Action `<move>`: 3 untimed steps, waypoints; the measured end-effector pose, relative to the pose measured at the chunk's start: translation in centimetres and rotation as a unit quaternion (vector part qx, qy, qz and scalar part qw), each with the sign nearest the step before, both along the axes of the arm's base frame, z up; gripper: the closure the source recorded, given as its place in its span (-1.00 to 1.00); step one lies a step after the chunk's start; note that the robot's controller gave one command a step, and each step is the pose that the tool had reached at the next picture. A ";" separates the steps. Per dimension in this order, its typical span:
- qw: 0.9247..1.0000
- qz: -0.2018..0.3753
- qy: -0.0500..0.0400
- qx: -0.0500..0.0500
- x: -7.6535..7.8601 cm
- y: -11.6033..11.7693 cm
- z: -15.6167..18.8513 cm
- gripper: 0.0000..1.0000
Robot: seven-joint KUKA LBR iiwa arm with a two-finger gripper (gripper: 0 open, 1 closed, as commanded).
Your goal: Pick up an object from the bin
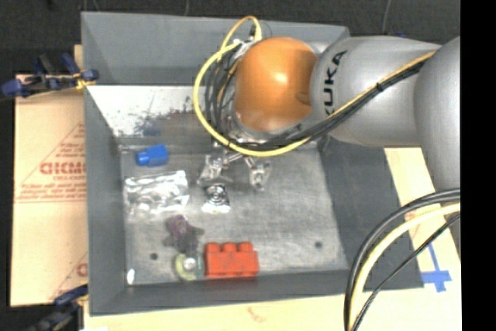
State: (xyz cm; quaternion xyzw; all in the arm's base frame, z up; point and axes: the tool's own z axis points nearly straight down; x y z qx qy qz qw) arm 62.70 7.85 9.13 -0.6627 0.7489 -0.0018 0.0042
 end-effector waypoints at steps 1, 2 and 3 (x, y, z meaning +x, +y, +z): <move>1.000 0.024 -0.003 0.000 1.2 -0.4 -0.8 -1.00; 0.999 0.044 -0.004 0.001 2.3 -1.1 -1.5 -1.00; 0.995 0.100 0.003 0.000 -6.5 0.4 3.1 -1.00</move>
Offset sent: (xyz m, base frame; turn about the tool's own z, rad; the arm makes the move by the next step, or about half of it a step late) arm 0.0088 -0.0034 -0.0109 -0.0506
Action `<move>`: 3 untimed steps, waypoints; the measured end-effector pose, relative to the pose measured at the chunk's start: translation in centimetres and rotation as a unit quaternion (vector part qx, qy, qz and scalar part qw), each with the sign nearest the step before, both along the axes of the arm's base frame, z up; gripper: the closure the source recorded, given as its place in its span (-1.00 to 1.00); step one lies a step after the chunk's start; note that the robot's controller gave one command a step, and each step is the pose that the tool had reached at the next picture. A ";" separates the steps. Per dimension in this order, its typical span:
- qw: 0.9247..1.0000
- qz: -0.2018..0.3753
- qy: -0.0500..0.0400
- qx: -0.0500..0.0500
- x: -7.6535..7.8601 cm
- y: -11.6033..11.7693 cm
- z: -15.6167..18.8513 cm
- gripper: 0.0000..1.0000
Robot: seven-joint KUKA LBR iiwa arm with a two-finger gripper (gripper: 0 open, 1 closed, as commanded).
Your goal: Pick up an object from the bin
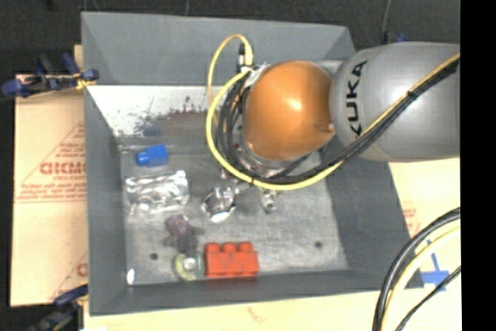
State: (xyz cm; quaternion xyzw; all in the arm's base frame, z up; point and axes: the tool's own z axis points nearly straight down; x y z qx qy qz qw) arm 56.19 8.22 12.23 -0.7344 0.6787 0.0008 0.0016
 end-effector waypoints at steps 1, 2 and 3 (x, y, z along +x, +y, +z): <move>0.994 0.108 -0.001 -0.001 2.6 -0.6 -3.1 -1.00; 0.994 0.106 -0.003 0.000 2.7 -0.5 -2.8 1.00; 0.994 0.106 -0.003 -0.001 2.9 -0.7 -0.4 1.00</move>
Offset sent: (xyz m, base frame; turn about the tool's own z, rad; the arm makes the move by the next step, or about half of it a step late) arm 0.0253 -0.0054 -0.0305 -0.2190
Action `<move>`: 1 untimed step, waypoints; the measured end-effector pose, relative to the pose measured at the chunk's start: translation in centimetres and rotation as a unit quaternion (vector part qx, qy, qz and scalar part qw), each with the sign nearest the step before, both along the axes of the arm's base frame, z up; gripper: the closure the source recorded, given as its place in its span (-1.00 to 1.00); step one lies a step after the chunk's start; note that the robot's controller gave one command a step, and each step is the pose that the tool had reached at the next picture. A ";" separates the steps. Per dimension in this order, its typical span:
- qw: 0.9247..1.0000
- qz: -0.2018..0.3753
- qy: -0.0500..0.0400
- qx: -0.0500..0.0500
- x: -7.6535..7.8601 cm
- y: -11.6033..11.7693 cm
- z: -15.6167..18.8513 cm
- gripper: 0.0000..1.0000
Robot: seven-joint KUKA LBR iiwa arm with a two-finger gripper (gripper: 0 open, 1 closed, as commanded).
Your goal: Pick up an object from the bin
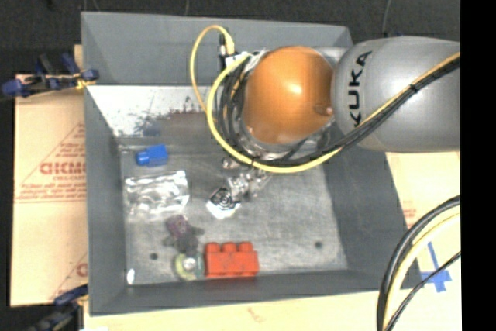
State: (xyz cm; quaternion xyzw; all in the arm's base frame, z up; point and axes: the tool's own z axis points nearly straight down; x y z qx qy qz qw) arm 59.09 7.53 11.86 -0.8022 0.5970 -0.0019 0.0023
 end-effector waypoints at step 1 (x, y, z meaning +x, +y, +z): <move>1.000 -0.001 0.002 0.001 -0.1 0.1 -0.1 -1.00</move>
Offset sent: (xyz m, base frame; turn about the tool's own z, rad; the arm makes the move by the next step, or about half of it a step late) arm 0.0000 0.0000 0.0000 0.0000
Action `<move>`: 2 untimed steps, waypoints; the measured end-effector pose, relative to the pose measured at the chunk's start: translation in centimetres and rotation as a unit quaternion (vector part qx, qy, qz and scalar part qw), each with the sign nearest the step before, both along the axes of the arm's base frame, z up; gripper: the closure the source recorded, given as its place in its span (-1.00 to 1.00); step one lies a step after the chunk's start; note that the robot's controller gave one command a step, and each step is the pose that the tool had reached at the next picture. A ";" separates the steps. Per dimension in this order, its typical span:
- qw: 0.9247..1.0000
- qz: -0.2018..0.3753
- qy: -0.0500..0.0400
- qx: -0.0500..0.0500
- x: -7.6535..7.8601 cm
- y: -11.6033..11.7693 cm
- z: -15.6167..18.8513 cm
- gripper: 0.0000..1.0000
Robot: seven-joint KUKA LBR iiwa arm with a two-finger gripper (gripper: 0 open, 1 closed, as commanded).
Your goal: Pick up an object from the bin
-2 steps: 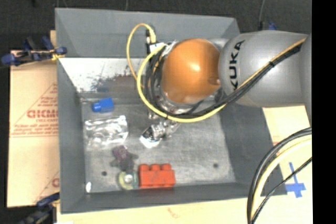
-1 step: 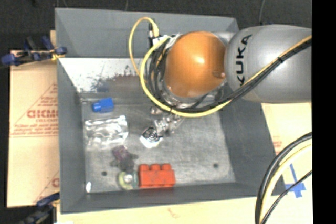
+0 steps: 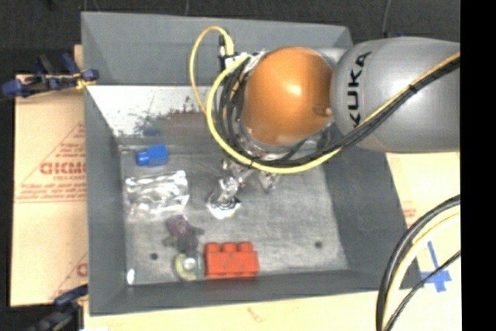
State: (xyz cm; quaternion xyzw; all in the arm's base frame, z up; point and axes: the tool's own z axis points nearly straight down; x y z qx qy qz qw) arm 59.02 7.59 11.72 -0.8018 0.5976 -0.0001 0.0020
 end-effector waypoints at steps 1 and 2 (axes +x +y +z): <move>1.000 -0.004 0.000 0.001 1.3 0.8 -2.9 -1.00; 1.000 -0.005 -0.001 0.002 1.3 0.8 -2.7 1.00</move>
Offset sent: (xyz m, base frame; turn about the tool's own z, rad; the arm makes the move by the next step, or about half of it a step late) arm 0.0111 0.0069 -0.0294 0.0078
